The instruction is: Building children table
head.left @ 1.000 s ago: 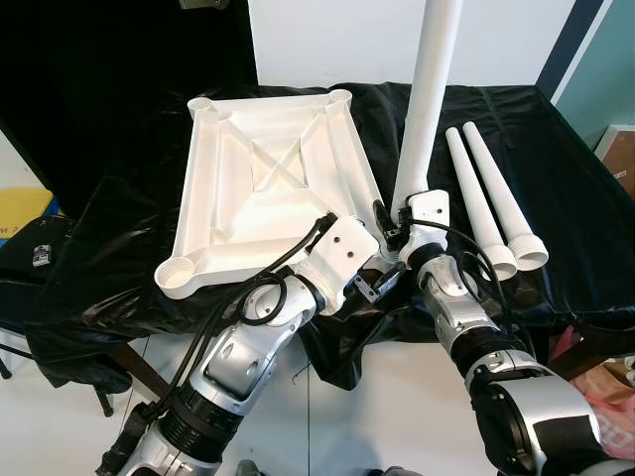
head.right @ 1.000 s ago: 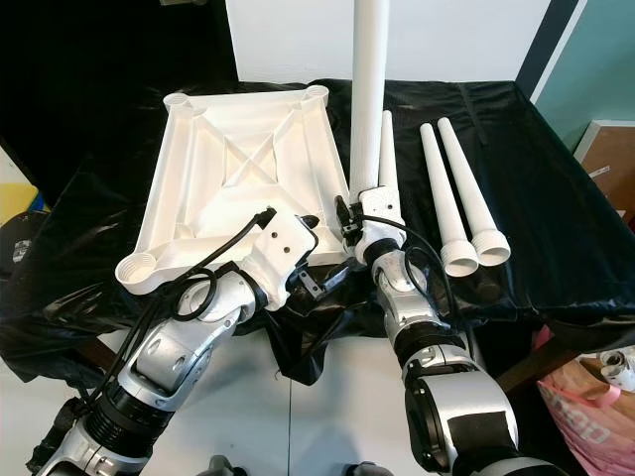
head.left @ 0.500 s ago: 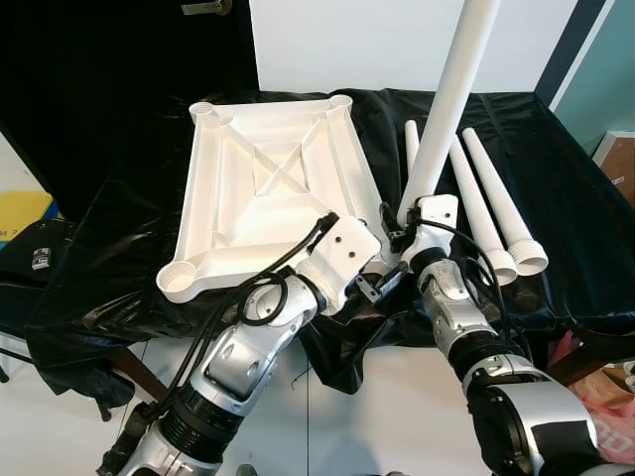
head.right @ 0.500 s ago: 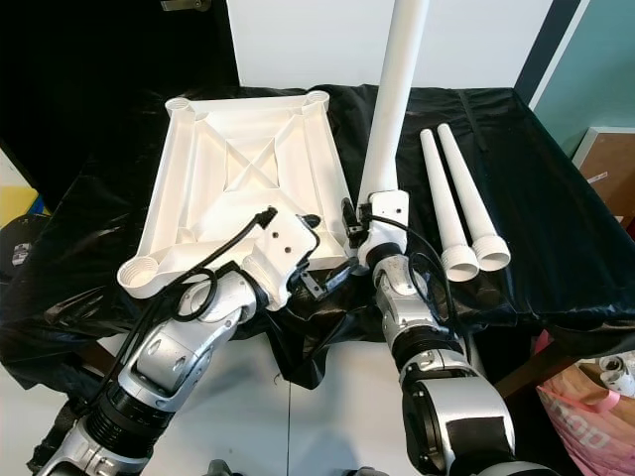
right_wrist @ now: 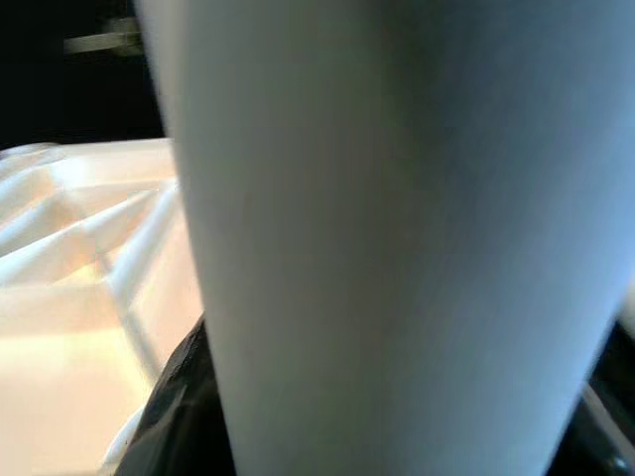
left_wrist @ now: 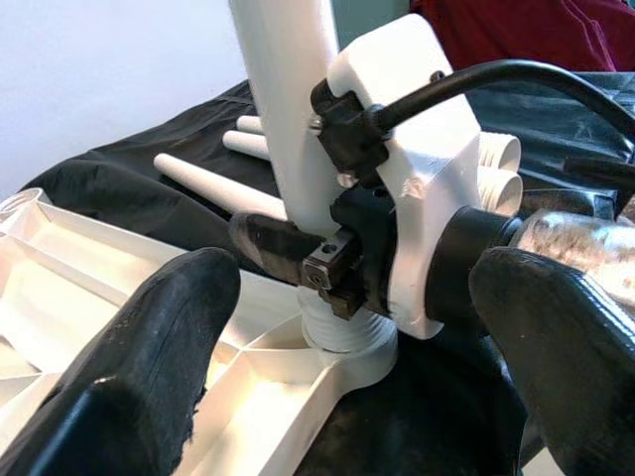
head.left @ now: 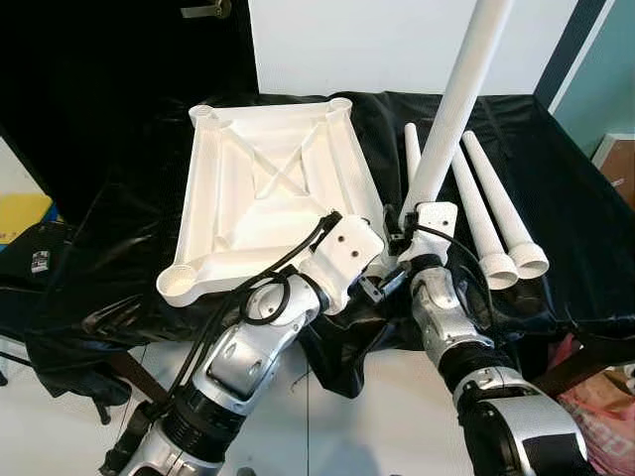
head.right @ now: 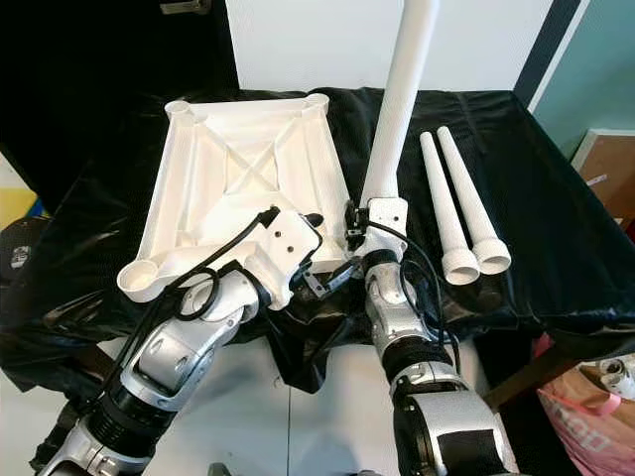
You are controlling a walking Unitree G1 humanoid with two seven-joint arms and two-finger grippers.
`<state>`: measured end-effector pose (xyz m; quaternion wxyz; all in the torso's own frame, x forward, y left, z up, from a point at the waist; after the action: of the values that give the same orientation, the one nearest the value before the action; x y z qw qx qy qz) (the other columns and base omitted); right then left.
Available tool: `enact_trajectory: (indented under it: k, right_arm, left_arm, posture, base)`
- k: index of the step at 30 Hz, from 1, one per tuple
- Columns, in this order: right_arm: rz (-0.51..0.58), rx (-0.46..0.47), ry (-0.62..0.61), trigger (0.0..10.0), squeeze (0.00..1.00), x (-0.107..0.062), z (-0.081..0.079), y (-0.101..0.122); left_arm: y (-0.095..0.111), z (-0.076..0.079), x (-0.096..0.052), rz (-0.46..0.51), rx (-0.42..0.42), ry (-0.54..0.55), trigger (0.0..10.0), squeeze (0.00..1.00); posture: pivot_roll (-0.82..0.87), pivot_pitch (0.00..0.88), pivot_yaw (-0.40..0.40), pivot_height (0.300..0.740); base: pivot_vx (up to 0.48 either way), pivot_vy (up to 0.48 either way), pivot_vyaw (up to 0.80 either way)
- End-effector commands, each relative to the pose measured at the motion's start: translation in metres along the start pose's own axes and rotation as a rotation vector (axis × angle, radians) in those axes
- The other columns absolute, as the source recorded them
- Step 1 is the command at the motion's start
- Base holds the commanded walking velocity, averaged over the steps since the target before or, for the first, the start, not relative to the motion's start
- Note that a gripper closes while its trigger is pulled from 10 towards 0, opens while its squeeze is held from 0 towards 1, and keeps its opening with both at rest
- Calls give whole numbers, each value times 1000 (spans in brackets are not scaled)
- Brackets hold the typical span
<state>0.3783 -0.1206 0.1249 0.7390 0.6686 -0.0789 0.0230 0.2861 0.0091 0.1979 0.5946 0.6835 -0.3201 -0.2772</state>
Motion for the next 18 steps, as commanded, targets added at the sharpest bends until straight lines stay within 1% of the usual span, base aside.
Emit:
enact_trajectory:
  k: [1, 2, 3, 6, 15, 18]
  right_arm:
    - [-293, -20, -97, 10000, 0, -30, 11, -61]
    - [-297, -6, -116, 10000, 0, -30, 7, -59]
    - [-293, 3, -116, 10000, 0, -30, 2, -57]
    - [-294, 22, -112, 10000, 0, -30, -8, -54]
    - [-272, 31, -104, 10000, 0, -28, -9, -49]
    - [-208, 30, -81, 10000, 0, -25, -8, -41]
  left_arm:
    - [2, 7, 1, -4, 9, -69, 10000, 0]
    - [2, 7, 1, -3, 8, -68, 10000, 0]
    - [2, 7, 1, -2, 8, -67, 10000, 0]
    - [3, 6, 2, -1, 6, -62, 10000, 0]
    - [2, 5, 2, 0, 1, -47, 10000, 0]
    - [2, 5, 2, 1, 0, -43, 10000, 0]
  posture:
    - [38, 84, -8, 740]
    - [38, 86, -10, 740]
    - [40, 87, -12, 740]
    - [39, 90, -15, 740]
    - [39, 97, -20, 740]
    - [37, 100, -20, 740]
  base:
    - [0, 0, 0]
    - [0, 0, 0]
    - [0, 0, 0]
    - [0, 0, 0]
    - [0, 0, 0]
    - [0, 0, 0]
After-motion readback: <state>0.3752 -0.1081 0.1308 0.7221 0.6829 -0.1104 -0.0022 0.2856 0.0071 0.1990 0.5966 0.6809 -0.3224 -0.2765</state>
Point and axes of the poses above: a point about 5 cm out from each wrist's last joint towards the gripper, its own x axis pointing out of the wrist towards the gripper, its own y axis along the axis of the wrist's last joint, z = x × y, the point moved 2 cm from there along x, pointing out of the wrist towards the gripper, and after that the axes turned 11 degrees about -x, right-handed, at the moved point
